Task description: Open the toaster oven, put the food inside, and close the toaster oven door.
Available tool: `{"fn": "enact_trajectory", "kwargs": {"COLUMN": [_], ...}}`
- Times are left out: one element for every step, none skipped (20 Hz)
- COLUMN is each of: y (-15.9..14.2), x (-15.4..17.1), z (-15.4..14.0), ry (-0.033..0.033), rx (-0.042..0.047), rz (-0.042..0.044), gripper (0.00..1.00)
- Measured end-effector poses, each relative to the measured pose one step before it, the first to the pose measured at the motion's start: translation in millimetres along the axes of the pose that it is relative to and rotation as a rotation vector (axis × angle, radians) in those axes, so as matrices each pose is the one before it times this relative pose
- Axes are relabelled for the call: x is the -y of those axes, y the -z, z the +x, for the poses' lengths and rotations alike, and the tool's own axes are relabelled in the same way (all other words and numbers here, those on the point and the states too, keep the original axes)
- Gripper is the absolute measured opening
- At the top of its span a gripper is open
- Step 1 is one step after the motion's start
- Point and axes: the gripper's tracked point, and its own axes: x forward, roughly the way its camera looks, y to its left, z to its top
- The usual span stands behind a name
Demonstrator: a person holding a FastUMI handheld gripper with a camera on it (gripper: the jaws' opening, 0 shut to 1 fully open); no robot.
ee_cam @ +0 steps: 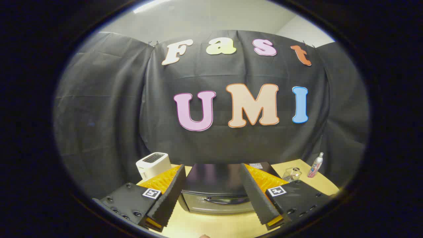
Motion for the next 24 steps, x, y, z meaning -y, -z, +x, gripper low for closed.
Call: {"fn": "enact_trajectory", "kwargs": {"y": [0.96, -0.49, -0.22, -0.96, -0.13, 0.32, 0.23, 1.23, 2.26, 2.05, 2.73, 2.64, 4.01, 2.32, 4.28, 3.79, 3.76, 3.03, 4.35, 5.54, 4.07, 4.68, 7.69, 7.43], "x": [0.16, -0.15, -0.66, -0.23, -0.41, 0.57, 0.19, 0.12, 0.72, 0.25, -0.37, -0.6, -0.29, 0.38, -0.07, -0.05, -0.34, -0.12, 0.81, 1.47, 2.55, 3.83, 4.47, 4.65], "z": [0.75, 0.03, -0.07, 0.16, 0.11, -0.32, -1.43, 1.24, -0.58, 1.51, 0.44, 1.02, 1.45, 1.75, 1.28, 2.57, 3.0, 3.74, 2.61, 3.22, 4.21, 3.39, 3.3, 3.88], "ry": [-0.00135, -0.00131, -0.00056, -0.00119, -0.00046, 0.00257, 0.00146, 0.00161, 0.00215, 0.00159, 0.00218, -0.00002, 0.00167, 0.00325, 0.00186, 0.00005, -0.00061, -0.00068, -0.00008, 0.0011, 0.00625, 0.00973, 0.01136, 0.01172], "rx": [0.00021, -0.00059, 0.00144, 0.00149, 0.00215, 0.00176, 0.00137, -0.00022, -0.00031, -0.00167, -0.00286, -0.00594, -0.00681, -0.00626, -0.00675, -0.00706, -0.00514, -0.00276, -0.00319, -0.00363, -0.00199, -0.00239, -0.00502, -0.00898], "rz": [0.00116, -0.00027, -0.00132, 0.00002, 0.001, 0.00195, 0.00066, 0.00036, -0.00092, -0.00053, 0.00084, 0.0001, -0.00356, -0.00447, -0.00507, -0.00393, -0.00271, 0.00084, 0.00512, 0.00678, 0.00417, 0.00265, 0.00079, 0.00033], "gripper": [1.0, 1.0, 1.0, 1.0, 1.0, 1.0, 1.0, 1.0, 1.0, 1.0, 1.0, 1.0, 1.0, 1.0, 1.0, 1.0, 1.0, 1.0, 1.0, 1.0, 1.0, 1.0, 1.0, 1.0]}}
